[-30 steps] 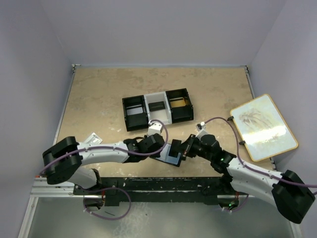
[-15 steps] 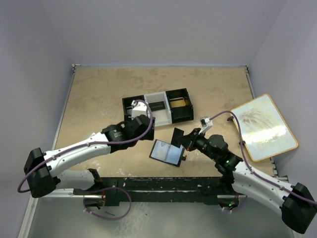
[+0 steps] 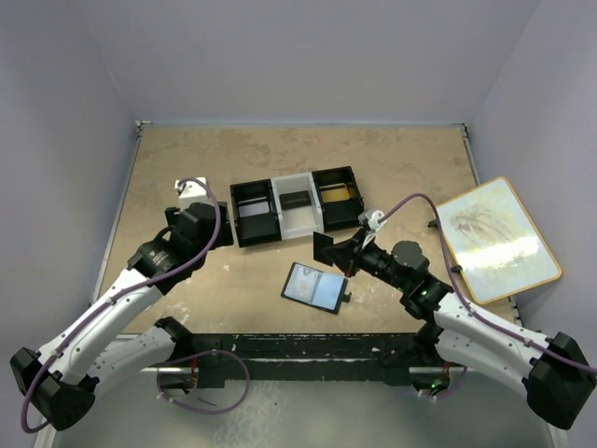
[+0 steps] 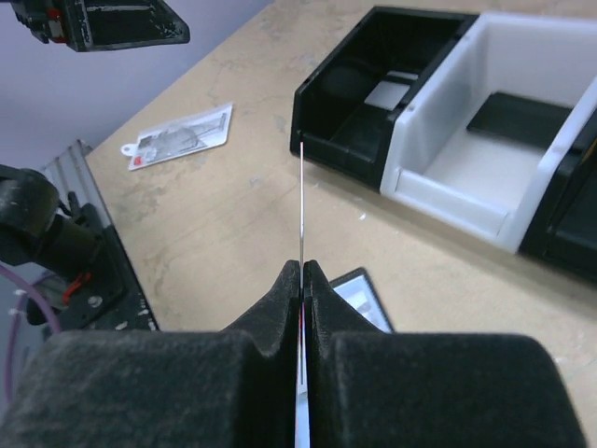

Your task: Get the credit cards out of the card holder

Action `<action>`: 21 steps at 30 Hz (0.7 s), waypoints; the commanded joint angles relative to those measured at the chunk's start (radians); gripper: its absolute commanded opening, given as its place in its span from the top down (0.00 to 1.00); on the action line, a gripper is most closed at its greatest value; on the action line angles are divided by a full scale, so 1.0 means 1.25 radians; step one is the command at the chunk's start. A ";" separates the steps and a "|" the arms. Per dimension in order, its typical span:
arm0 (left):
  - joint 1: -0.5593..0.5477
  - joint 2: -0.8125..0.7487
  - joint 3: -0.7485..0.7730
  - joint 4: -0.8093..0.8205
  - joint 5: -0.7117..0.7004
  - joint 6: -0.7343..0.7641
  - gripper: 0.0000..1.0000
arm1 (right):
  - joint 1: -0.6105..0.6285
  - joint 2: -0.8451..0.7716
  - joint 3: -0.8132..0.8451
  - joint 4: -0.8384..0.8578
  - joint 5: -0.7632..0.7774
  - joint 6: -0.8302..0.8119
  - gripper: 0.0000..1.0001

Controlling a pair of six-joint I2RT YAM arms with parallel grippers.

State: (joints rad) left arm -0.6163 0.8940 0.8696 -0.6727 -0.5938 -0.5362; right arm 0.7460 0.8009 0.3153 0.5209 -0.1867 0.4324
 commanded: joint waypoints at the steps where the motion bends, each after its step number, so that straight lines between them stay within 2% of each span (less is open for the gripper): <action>1: 0.004 -0.024 -0.006 0.024 -0.045 0.009 0.22 | 0.002 0.032 0.080 0.035 -0.012 -0.153 1.00; 6: 0.004 -0.039 -0.008 0.013 -0.098 -0.007 0.21 | 0.002 0.099 0.157 -0.012 0.039 -0.263 1.00; 11: 0.003 -0.032 -0.002 0.008 -0.097 -0.002 0.21 | 0.002 0.168 0.237 -0.053 0.099 -0.361 1.00; 16: 0.003 -0.034 0.001 -0.001 -0.127 -0.011 0.21 | 0.002 0.259 0.316 -0.090 0.070 -0.439 1.00; 21: 0.003 -0.040 0.000 -0.003 -0.139 -0.013 0.21 | 0.002 0.408 0.446 -0.166 0.085 -0.513 1.00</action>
State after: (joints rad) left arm -0.6163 0.8600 0.8597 -0.6800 -0.7235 -0.5396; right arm 0.7460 1.2034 0.7326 0.3771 -0.0998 -0.0849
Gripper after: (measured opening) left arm 0.787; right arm 0.008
